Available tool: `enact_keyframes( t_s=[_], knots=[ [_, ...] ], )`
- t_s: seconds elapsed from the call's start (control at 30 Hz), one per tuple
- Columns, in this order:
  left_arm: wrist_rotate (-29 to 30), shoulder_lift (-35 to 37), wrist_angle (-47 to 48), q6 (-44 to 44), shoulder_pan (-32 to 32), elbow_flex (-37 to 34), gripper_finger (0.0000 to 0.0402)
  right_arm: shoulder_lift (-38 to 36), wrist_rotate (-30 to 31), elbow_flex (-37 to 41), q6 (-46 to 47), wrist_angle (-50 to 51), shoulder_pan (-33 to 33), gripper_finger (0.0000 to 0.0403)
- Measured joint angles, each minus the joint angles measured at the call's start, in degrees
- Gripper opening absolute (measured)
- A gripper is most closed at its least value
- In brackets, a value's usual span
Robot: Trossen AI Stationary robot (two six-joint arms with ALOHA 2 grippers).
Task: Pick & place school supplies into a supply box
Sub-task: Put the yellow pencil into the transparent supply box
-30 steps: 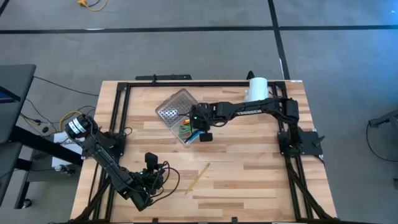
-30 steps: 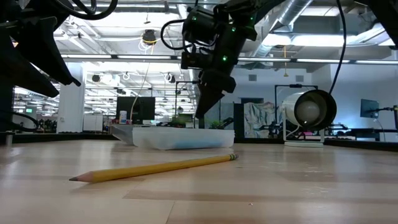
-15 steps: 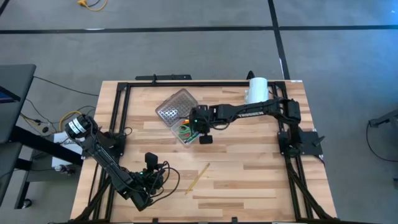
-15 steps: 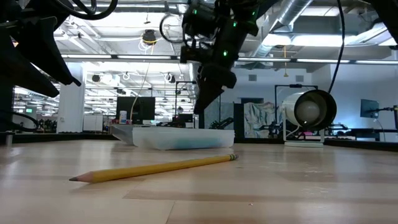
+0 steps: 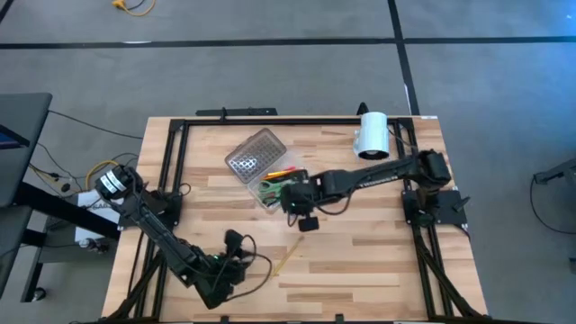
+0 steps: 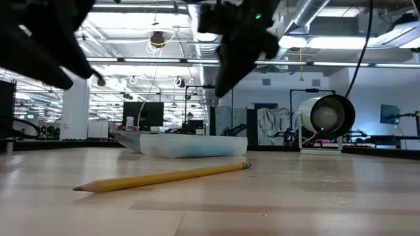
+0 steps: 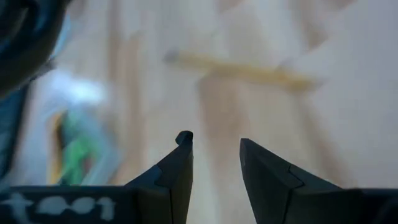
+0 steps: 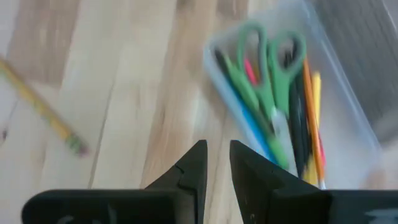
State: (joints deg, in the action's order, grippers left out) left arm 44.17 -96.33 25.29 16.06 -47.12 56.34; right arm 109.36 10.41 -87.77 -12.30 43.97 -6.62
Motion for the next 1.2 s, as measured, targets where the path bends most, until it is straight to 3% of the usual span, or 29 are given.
enact_keyframes(
  t_s=[0.23,0.53,0.87,1.2],
  knots=[
    [-14.7,-0.3,-23.2,-13.5,6.1,-2.6,0.0123,-1.6,8.6,0.0,13.6,13.9,-6.1,0.0063],
    [-26.9,-0.3,-40.6,-12.6,17.3,-9.8,0.0123,-2.7,12.5,0.0,24.3,22.0,-13.3,0.0063],
    [-28.9,-0.3,-43.2,-12.8,18.8,-11.6,0.0123,-11.0,17.7,0.0,21.4,14.5,-23.5,0.0063],
    [-28.7,-0.3,-40.7,-13.7,18.7,-11.6,0.0123,-23.7,19.9,0.0,2.1,-10.9,-35.6,0.0063]
  ],
)
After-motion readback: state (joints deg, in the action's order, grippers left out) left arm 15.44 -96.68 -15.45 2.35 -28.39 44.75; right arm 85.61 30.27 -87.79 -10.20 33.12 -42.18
